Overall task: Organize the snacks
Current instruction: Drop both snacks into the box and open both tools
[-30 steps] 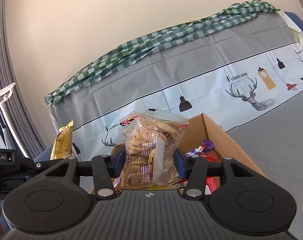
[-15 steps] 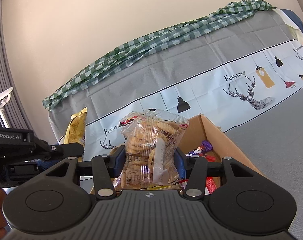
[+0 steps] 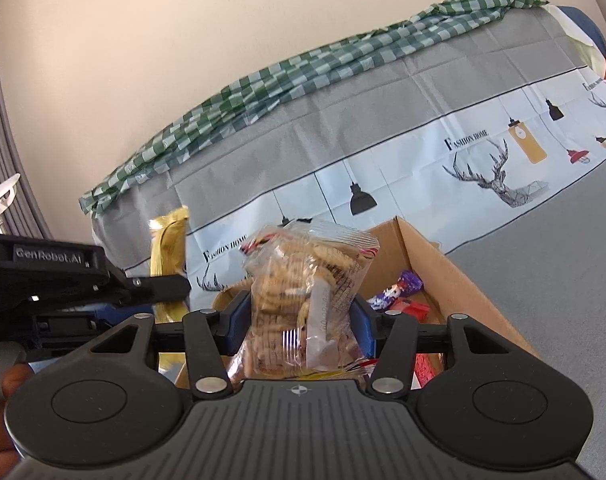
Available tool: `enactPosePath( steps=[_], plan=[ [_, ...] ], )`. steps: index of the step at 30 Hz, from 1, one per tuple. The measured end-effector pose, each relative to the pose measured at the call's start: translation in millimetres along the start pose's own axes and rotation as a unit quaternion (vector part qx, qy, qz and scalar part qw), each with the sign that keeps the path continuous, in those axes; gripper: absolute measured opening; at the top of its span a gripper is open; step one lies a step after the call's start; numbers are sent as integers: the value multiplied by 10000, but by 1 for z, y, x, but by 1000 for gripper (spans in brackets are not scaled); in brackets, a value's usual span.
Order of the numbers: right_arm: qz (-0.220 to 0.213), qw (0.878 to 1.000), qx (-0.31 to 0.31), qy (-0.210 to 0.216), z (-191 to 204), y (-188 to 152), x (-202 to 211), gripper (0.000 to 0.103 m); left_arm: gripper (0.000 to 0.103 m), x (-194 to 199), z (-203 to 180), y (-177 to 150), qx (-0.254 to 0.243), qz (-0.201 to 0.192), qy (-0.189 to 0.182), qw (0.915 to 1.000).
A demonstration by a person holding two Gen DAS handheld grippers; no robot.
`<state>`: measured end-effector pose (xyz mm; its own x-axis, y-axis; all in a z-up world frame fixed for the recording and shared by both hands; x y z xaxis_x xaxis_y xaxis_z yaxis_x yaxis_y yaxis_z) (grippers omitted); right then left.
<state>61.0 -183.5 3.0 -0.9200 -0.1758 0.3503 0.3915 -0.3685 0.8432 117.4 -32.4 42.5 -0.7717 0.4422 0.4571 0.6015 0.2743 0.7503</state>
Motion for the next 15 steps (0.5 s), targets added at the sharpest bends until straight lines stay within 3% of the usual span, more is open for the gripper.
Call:
enactPosePath(
  steps=[1,2,9,15],
  plan=[
    [58,10000,3,-4,0,-2,-2,79,65,4,2,1,29,-40,0,10000],
    [53,10000,27,-44,0,-2,-2,88,68,8,3,1,16,-83,11,10000],
    [39,9998,148,-121,3,0,4,100,84,45,23,-12,-194,-382,417,9982],
    [142,9984,462,-278,12,2,13,102,85,70,47,-41,-396,-321,732,9960]
  ],
)
Point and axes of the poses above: each gripper's, at about its wrist camera, not at the fingertips, and x roughly against the way its jaws point, z to its left, y to its top, the point moved 6 cm from there along -x, roughly the way its jaws point, and after that the axes turned 4 degrees about -y, right-handed, at the moved point
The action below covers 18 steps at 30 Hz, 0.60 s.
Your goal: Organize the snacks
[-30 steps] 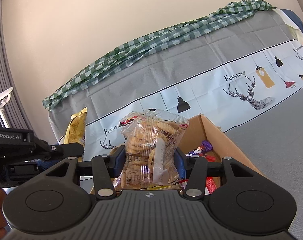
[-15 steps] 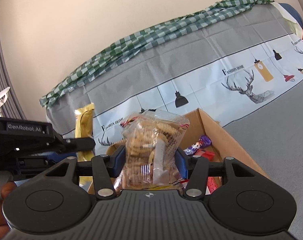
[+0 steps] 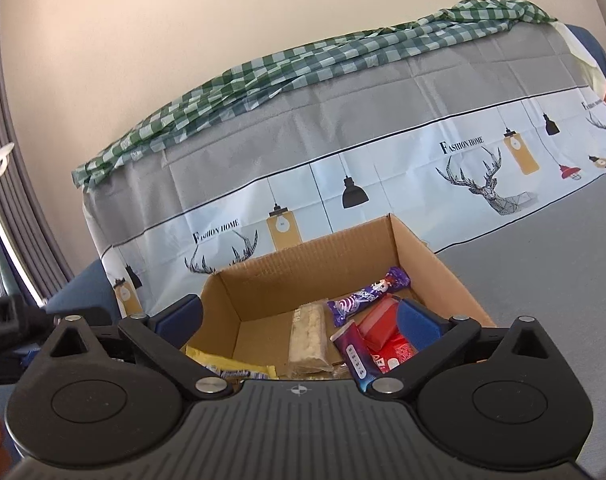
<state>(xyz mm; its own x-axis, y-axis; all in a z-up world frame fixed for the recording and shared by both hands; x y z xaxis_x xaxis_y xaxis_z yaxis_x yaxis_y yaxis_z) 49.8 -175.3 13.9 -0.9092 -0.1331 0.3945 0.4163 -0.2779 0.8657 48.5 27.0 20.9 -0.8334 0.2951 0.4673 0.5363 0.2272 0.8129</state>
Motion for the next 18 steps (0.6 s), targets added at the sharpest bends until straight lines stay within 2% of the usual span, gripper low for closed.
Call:
enactPosePath(
  steps=[4,6,8,11,14,18],
  plan=[
    [63,9992,395,-81,10,3,11,102,85,7,11,-29,-275,-13,382,9989],
    [109,9980,602,-132,13,3,18,102,85,8,15,-39,-240,98,574,9980],
    [177,9968,763,-152,15,2,25,102,87,6,16,-46,-41,318,602,9977],
    [368,9945,949,-231,16,-2,33,102,103,3,13,-51,7,495,569,9972],
    [577,9910,1149,-380,16,-7,36,102,102,-3,10,-52,65,653,488,9966],
    [791,9870,1312,-494,12,-13,38,102,102,-16,11,-56,60,931,701,9932]
  ],
)
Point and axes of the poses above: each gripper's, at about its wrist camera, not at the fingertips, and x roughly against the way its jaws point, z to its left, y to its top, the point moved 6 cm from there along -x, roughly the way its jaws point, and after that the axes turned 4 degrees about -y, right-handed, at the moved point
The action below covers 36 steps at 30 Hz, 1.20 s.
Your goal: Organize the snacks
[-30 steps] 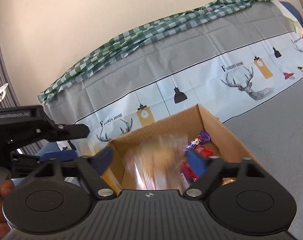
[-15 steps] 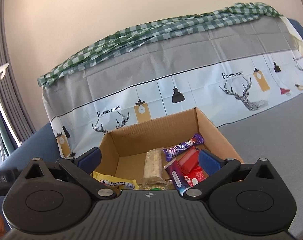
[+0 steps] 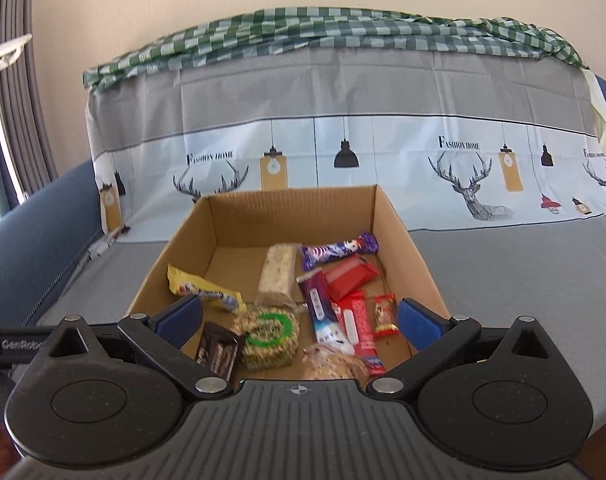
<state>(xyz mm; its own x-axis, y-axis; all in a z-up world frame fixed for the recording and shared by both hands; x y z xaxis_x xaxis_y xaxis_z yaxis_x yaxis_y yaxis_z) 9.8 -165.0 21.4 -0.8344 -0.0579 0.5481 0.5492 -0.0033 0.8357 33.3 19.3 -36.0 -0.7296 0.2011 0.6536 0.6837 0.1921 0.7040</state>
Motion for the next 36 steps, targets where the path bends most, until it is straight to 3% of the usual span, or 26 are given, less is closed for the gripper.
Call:
enactPosePath(
  steps=[5,9,36],
  plan=[
    [188,9994,272,-47,4,-8,-5,102,102,-8,-10,-4,-99,199,-134,9997],
    [242,9989,400,-94,5,-11,-12,102,102,-8,-18,-6,-338,206,-131,9991],
    [346,9984,456,-18,6,-15,-22,102,102,-9,-18,-7,-431,78,-73,9990]
  ],
)
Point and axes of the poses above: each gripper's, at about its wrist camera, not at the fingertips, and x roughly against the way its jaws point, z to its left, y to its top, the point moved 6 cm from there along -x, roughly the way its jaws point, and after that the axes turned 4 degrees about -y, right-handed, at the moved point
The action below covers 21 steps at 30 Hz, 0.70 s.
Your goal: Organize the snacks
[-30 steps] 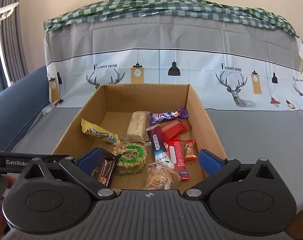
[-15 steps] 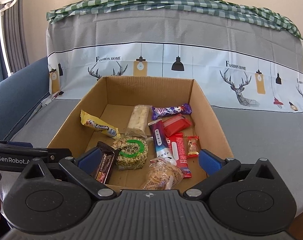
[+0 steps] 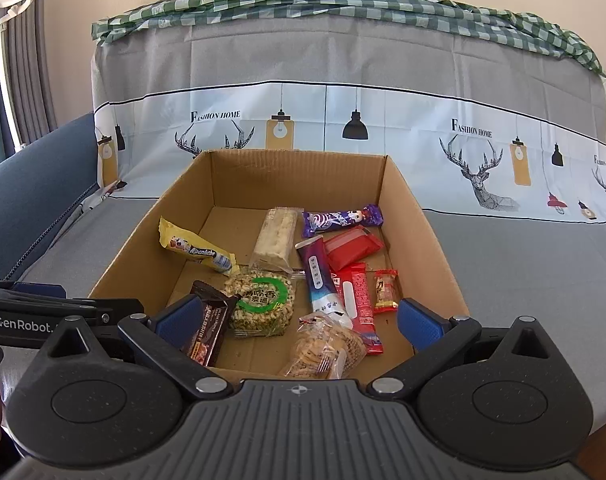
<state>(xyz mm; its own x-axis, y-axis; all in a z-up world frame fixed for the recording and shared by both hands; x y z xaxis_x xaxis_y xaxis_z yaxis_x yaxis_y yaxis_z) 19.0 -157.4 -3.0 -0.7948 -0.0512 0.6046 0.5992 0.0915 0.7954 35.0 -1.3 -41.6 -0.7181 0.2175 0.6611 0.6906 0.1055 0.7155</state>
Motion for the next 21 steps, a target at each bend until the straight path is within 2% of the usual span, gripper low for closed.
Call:
enactPosePath(
  steps=[21],
  plan=[
    [9,10000,-9,-6,0,-1,-2,102,102,0,1,1,-9,-13,1,10000]
  ],
)
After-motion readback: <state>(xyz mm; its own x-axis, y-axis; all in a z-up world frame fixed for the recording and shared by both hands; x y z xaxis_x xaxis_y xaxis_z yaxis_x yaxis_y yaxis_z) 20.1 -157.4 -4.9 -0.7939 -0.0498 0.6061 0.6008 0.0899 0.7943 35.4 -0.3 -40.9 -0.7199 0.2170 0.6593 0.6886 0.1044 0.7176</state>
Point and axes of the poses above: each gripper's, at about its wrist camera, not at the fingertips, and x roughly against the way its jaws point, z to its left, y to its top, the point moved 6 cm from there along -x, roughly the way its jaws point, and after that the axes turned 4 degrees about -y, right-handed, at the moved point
